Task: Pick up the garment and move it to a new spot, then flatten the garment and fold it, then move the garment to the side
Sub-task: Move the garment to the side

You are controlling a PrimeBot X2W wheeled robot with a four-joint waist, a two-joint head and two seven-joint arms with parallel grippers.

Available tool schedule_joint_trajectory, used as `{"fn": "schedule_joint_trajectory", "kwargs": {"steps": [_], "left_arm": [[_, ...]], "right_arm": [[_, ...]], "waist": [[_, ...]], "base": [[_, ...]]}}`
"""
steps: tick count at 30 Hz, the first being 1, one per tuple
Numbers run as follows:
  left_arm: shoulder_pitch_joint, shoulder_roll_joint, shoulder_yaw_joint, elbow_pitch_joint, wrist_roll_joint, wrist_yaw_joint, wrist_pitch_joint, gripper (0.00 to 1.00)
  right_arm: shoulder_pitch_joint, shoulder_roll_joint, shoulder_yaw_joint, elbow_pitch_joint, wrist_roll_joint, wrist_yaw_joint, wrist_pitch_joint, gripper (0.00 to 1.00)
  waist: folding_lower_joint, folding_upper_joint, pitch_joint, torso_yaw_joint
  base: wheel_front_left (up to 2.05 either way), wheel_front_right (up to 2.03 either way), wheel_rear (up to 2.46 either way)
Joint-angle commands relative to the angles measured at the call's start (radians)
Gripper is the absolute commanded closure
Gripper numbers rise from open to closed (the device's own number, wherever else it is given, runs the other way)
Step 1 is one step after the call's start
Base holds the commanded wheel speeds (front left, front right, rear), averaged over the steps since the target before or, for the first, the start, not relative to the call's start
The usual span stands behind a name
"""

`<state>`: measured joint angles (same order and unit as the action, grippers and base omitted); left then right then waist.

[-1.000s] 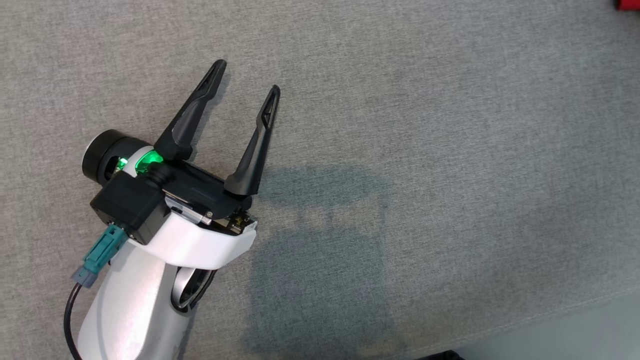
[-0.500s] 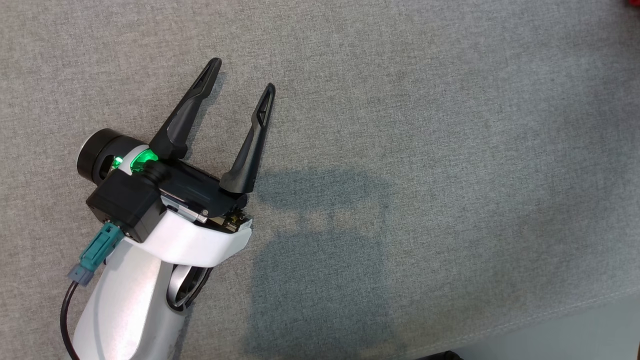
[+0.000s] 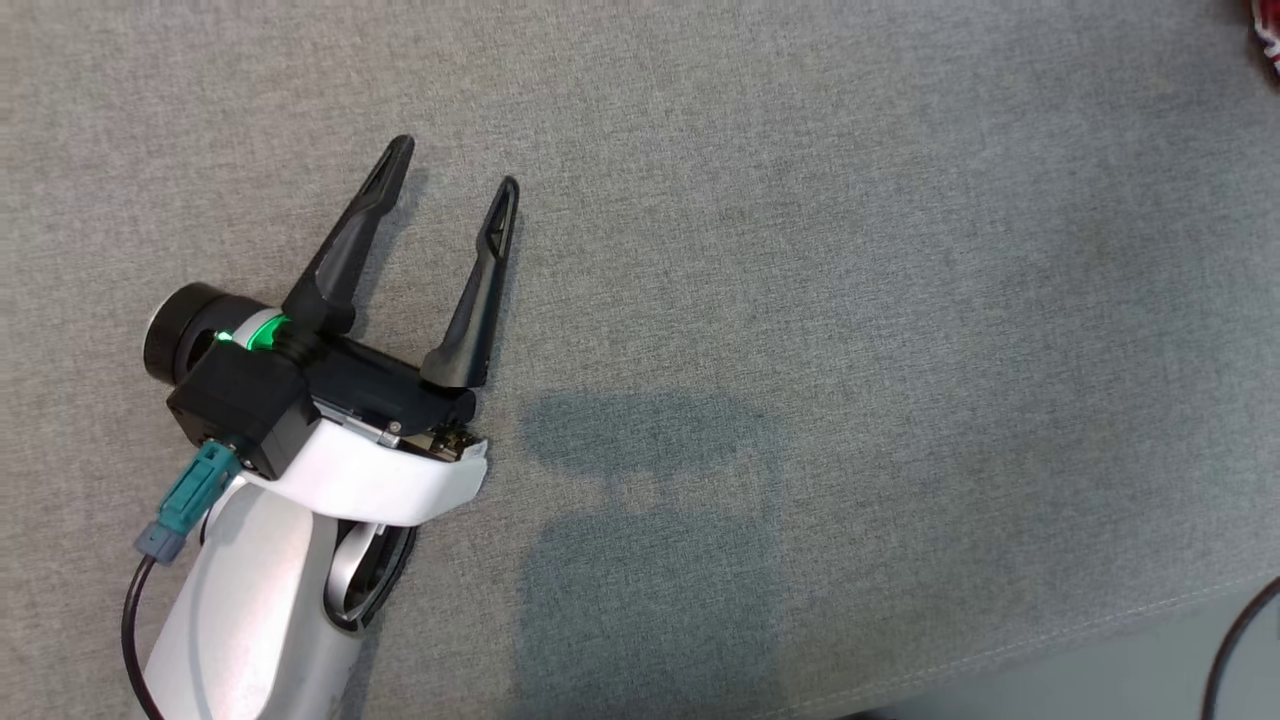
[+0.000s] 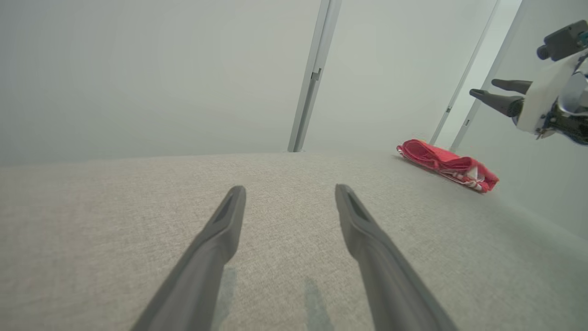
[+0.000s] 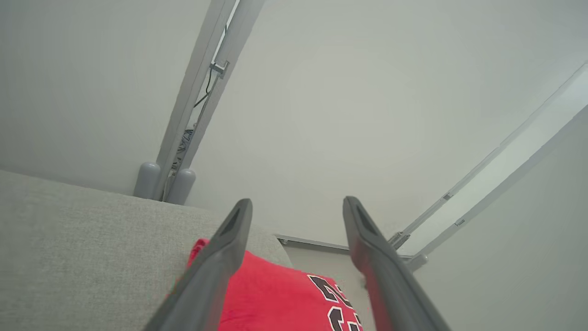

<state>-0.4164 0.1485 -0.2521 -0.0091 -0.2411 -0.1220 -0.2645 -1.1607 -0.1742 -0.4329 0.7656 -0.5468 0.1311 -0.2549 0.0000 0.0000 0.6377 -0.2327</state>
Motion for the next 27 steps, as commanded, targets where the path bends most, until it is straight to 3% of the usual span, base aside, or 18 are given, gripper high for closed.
{"fn": "schedule_joint_trajectory", "kwargs": {"steps": [1, 10, 20, 27], "left_arm": [[0.021, 0.009, 0.036, -0.018, -0.013, 0.005, 0.003, 0.0], [0.052, -0.03, 0.078, -0.017, -0.028, 0.004, 0.003, 0.0], [0.124, -0.08, 0.153, -0.012, -0.051, 0.001, 0.003, 0.0], [0.183, -0.095, 0.196, 0.001, -0.069, -0.001, 0.003, 0.0]], "right_arm": [[0.026, 0.011, 0.012, -0.035, 0.048, 0.0, -0.007, 0.0], [0.132, 0.062, 0.14, -0.062, 0.256, 0.0, -0.007, 0.0], [0.343, 0.089, 0.346, -0.225, 0.547, 0.0, -0.007, 0.0], [0.484, 0.089, 0.443, -0.323, 0.675, 0.0, -0.007, 0.0]], "waist": [[0.0, 0.0, -0.015, 0.004], [0.0, 0.0, -0.084, 0.033], [0.0, 0.0, -0.203, 0.104], [0.0, 0.0, -0.297, 0.149]], "base": [[0.0, 0.0, 0.0], [0.0, 0.0, 0.0], [0.0, 0.0, 0.0], [0.0, 0.0, 0.0]]}}
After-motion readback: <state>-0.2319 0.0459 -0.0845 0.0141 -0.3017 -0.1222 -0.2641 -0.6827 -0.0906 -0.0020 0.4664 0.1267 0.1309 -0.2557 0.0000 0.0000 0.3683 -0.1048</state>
